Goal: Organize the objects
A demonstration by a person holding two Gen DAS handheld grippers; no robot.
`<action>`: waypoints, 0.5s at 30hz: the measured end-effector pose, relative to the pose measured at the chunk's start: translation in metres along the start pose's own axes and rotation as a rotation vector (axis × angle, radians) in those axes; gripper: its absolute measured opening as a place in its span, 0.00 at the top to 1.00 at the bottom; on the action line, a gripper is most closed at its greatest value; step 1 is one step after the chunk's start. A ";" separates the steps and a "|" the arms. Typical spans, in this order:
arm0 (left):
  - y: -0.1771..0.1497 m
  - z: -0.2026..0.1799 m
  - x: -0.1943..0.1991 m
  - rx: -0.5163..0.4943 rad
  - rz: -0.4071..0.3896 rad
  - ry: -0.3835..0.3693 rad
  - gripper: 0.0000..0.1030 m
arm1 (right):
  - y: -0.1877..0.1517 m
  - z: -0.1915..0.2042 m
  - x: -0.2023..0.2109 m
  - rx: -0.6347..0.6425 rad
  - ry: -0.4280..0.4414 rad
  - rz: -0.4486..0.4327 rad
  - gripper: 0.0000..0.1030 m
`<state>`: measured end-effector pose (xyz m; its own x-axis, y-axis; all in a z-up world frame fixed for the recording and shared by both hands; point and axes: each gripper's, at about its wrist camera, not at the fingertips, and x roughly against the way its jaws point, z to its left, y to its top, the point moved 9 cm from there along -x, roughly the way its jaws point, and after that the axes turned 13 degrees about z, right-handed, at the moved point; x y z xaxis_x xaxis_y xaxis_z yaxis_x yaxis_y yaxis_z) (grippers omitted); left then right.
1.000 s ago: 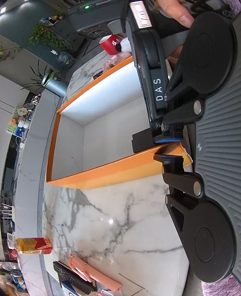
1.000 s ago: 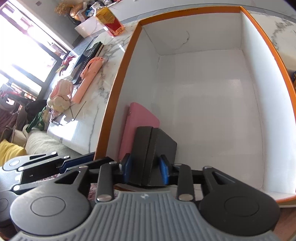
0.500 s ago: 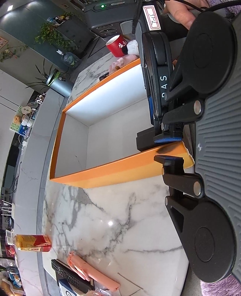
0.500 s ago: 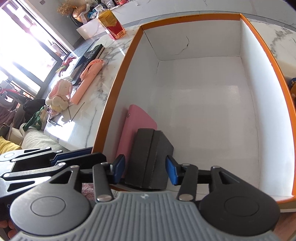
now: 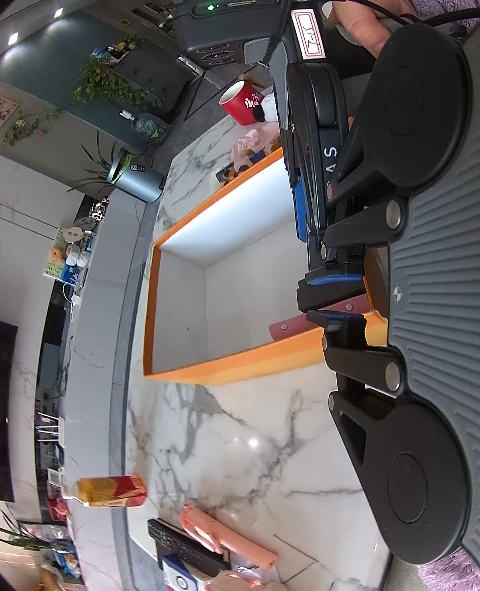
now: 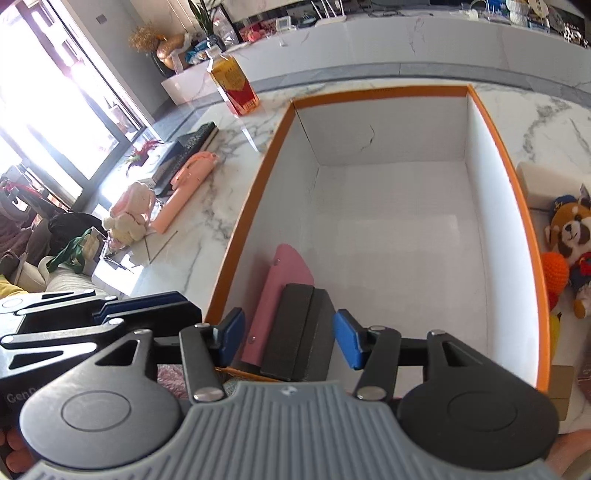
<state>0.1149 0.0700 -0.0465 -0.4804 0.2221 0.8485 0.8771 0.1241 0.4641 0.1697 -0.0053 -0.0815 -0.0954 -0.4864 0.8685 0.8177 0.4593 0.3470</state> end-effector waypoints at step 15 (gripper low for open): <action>-0.008 0.020 -0.016 0.073 0.040 0.041 0.74 | 0.003 -0.034 -0.016 -0.060 -0.087 0.017 0.52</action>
<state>0.1153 0.0852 -0.0686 -0.4436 0.1890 0.8761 0.8921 0.1868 0.4114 0.1929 -0.0214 -0.1062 -0.1276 -0.4112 0.9026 0.8522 0.4202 0.3119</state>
